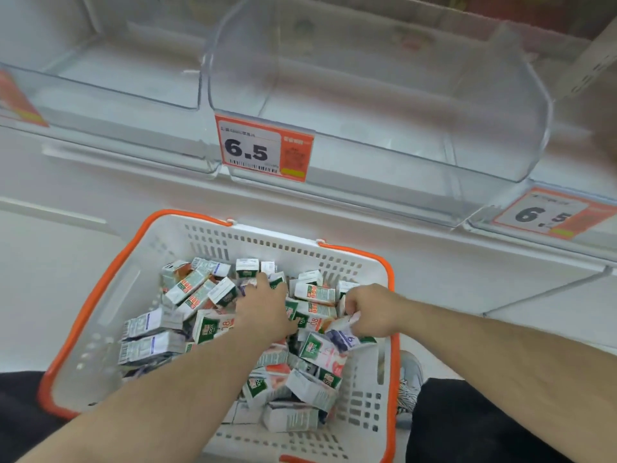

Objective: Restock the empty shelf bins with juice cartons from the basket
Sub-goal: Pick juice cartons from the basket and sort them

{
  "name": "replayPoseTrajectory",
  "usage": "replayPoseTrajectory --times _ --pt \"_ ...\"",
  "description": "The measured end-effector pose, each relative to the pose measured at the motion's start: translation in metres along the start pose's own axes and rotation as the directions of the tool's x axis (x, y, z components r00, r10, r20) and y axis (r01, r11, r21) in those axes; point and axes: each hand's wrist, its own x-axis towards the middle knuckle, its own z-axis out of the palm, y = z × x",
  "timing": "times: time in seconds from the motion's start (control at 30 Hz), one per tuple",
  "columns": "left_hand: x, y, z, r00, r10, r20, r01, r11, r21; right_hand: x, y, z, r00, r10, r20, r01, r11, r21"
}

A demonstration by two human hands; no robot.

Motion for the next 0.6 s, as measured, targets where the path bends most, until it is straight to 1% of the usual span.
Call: replayPoseTrajectory --times 0.07,0.13,0.17,0.2,0.23,0.27,0.33,0.4,0.43,0.47,0.5,0.53,0.6 --pt "-0.005 -0.001 -0.008 0.999 0.034 -0.015 -0.036 0.993 -0.110 -0.019 -0.001 -0.013 0.998 0.049 -0.030 -0.039 0.962 0.271" --pt "-0.011 -0.003 -0.021 0.996 0.072 -0.049 -0.082 0.966 -0.245 -0.038 -0.004 -0.025 0.998 0.065 -0.005 -0.052 0.847 0.529" --pt "-0.014 -0.004 -0.030 0.996 0.072 -0.043 -0.083 0.926 -0.369 -0.046 -0.006 -0.031 0.998 0.058 0.001 -0.046 0.781 0.623" --pt "-0.017 -0.005 -0.041 0.998 0.069 -0.003 -0.060 0.845 -0.532 -0.055 -0.008 -0.037 0.999 0.048 -0.001 -0.034 0.717 0.696" --pt "-0.022 -0.006 -0.053 0.994 0.086 0.068 -0.016 0.725 -0.689 -0.064 -0.010 -0.044 0.999 0.042 -0.001 -0.027 0.652 0.757" --pt "-0.029 -0.008 -0.066 0.978 0.134 0.158 0.049 0.591 -0.806 -0.071 -0.012 -0.052 1.000 0.030 0.006 -0.022 0.582 0.813" --pt "-0.045 -0.011 -0.089 0.925 0.245 0.292 0.198 0.347 -0.917 -0.086 -0.013 -0.066 0.999 -0.040 0.037 -0.017 0.421 0.907" --pt "-0.059 -0.015 -0.106 0.900 0.292 0.323 0.314 0.078 -0.946 -0.098 -0.014 -0.079 0.988 -0.146 0.049 -0.012 0.244 0.970" --pt "-0.063 -0.016 -0.111 0.905 0.291 0.311 0.340 -0.057 -0.939 -0.101 -0.013 -0.085 0.985 -0.165 0.040 -0.008 0.189 0.982" --pt "-0.067 -0.017 -0.117 0.914 0.285 0.290 0.346 -0.171 -0.923 -0.104 -0.015 -0.090 0.985 -0.169 0.025 0.003 0.166 0.986" --pt "-0.072 -0.019 -0.122 0.924 0.272 0.268 0.336 -0.249 -0.908 -0.105 -0.018 -0.094 0.986 -0.167 0.008 0.018 0.153 0.988" --pt "-0.076 -0.019 -0.127 0.934 0.261 0.243 0.318 -0.302 -0.898 -0.105 -0.022 -0.096 0.987 -0.161 -0.014 0.036 0.133 0.990" --pt "-0.087 -0.021 -0.137 0.949 0.253 0.187 0.280 -0.409 -0.868 -0.101 -0.031 -0.097 0.989 -0.136 -0.058 0.065 0.051 0.997"
